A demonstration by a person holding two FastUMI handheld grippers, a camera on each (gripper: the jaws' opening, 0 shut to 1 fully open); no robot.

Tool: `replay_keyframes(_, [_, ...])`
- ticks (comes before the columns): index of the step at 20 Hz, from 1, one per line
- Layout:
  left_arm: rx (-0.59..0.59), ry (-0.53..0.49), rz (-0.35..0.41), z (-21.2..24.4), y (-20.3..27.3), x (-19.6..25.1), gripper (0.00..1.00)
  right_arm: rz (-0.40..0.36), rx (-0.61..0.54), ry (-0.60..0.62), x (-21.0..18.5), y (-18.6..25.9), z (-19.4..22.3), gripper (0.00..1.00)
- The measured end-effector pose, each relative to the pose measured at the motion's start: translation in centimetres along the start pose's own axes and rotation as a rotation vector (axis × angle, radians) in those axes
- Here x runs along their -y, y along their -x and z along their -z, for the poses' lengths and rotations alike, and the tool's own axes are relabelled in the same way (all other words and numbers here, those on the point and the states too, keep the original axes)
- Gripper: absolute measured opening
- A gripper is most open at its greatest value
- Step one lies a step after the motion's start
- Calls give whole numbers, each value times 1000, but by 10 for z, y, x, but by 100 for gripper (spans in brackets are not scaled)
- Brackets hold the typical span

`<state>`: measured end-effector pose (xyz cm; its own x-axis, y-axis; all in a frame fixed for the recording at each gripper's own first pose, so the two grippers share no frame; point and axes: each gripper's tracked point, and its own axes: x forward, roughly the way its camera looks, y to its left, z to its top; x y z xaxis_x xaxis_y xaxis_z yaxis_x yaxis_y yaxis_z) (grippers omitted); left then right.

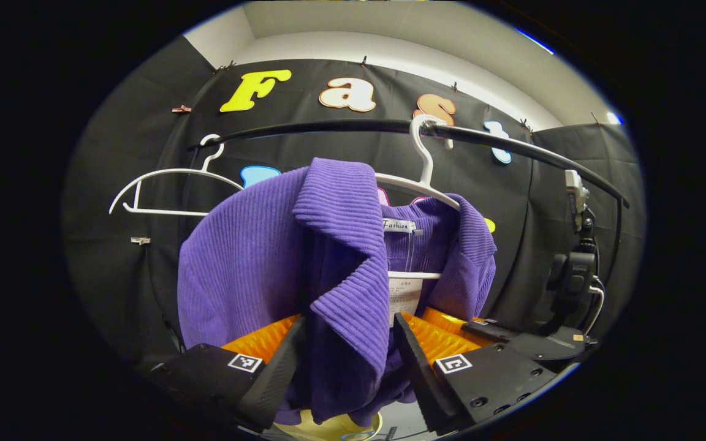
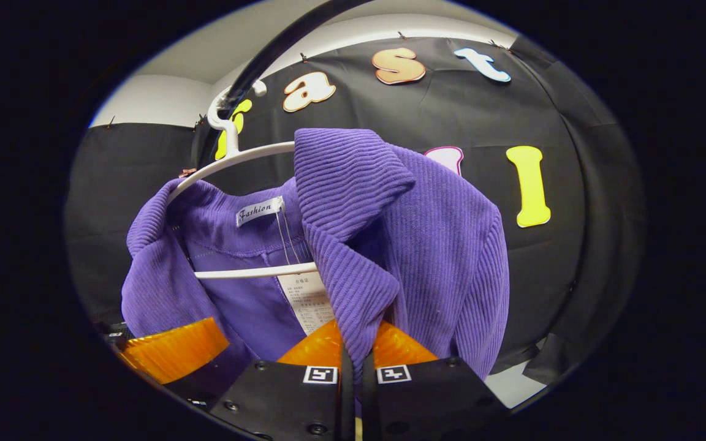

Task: Grasp the clothes on the hanger with both hands and then place them into the laundry hamper below.

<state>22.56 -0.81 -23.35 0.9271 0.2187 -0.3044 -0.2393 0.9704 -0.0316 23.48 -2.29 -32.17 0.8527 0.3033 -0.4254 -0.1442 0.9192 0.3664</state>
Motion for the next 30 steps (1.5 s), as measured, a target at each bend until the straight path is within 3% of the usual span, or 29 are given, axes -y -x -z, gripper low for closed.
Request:
replay_keyframes(3, [11, 17, -3, 3, -7, -1, 87, 1, -7, -4, 8, 8, -1, 9])
replay_keyframes(4, [12, 27, 1, 2, -10, 0, 79, 2, -7, -4, 11, 10, -3, 9])
replay_keyframes(10, [17, 55, -30, 0, -12, -18, 9, -28, -10, -39, 14, 16, -6, 8])
replay_keyframes(13, [21, 50, -30, -2, -9, -20, 6, -44, 24, -26, 14, 18, -11, 8])
replay_keyframes(17, [76, 14, -101, -21, 2, -40, 6, 22, 79, 3, 41, 16, -25, 9])
replay_keyframes(30, [322, -127, -387, -119, 29, -117, 8, 35, 174, -224, 84, -18, -68, 9])
